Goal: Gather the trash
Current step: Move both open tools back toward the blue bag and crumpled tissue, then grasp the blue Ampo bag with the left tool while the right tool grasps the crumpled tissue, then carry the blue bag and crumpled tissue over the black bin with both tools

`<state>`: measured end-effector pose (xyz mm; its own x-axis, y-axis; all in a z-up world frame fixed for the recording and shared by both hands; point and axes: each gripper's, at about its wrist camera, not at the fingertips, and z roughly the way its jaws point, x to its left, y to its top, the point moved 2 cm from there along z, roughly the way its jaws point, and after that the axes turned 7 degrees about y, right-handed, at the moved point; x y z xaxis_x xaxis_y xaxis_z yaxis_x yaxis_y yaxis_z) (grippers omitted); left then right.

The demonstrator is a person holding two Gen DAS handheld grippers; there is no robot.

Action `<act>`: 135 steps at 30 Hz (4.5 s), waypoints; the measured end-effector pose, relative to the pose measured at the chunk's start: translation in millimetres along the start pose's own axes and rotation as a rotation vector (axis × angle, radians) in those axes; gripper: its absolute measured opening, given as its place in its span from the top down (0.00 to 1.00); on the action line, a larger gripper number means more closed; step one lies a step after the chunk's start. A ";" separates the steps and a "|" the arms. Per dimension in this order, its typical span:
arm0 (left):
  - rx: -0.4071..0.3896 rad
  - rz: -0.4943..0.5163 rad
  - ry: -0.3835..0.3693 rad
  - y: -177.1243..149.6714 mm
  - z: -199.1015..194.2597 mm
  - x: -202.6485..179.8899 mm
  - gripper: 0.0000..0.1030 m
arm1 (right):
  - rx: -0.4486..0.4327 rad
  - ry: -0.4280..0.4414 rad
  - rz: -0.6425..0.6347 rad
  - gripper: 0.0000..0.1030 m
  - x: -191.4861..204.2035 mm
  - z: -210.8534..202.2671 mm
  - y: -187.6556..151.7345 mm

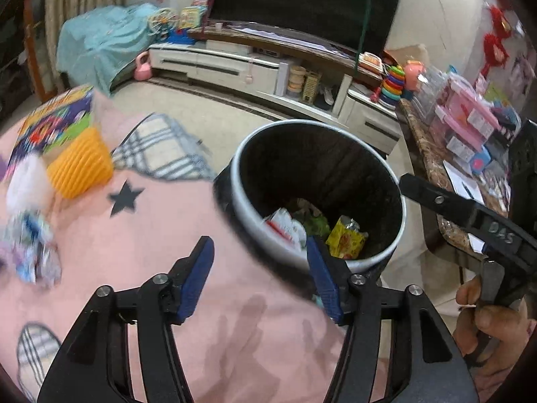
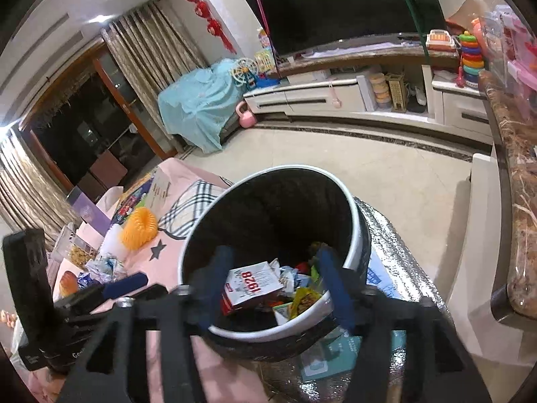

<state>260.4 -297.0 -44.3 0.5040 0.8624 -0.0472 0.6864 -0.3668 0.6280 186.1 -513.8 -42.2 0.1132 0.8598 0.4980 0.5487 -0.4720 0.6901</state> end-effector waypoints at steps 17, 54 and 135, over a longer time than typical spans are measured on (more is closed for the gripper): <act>-0.054 -0.230 0.115 -94.5 -54.5 101.1 0.29 | 0.058 0.099 -0.065 0.11 78.8 7.4 -61.8; -0.043 -0.502 0.329 -176.8 -102.0 242.2 0.21 | 0.239 0.272 -0.201 0.04 199.5 88.3 -127.5; -0.070 -0.301 0.150 -133.6 -86.8 172.2 0.83 | 0.156 0.270 -0.156 0.84 148.2 51.2 -118.8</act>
<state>210.0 -69.1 -68.9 0.1980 0.9719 -0.1275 0.7525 -0.0673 0.6552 180.1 -320.3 -77.3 -0.1939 0.8266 0.5284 0.6644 -0.2856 0.6906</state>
